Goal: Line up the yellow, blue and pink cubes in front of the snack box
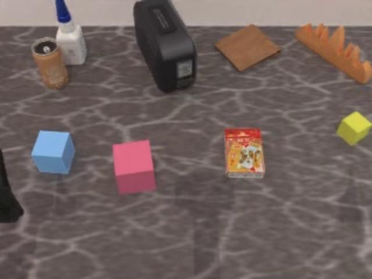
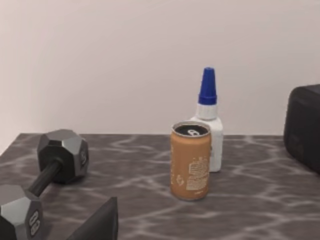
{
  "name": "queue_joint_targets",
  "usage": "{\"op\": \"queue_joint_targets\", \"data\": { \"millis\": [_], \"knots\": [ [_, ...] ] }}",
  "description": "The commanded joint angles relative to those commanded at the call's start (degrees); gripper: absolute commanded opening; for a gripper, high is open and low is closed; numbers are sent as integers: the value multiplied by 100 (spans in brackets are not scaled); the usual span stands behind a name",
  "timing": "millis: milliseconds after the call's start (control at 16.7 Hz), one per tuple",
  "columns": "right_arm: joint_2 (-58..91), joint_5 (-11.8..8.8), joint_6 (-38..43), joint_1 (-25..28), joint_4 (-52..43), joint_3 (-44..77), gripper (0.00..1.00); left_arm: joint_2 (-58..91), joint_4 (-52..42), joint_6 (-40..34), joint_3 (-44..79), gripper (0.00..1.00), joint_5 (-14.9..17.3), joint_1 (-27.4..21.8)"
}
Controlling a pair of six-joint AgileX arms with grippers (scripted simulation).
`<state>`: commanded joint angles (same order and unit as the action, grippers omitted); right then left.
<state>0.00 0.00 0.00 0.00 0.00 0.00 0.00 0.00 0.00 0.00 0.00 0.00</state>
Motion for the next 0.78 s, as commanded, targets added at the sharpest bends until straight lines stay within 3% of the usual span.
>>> {"op": "queue_joint_targets", "data": {
  "millis": [360,780],
  "knots": [
    [591,-27,-161,39,-342,581,100,0,0,0,0,100,0,0],
    [3846,-18,-934,107,-2157,3386,100,0,0,0,0,100,0,0]
  ]
}}
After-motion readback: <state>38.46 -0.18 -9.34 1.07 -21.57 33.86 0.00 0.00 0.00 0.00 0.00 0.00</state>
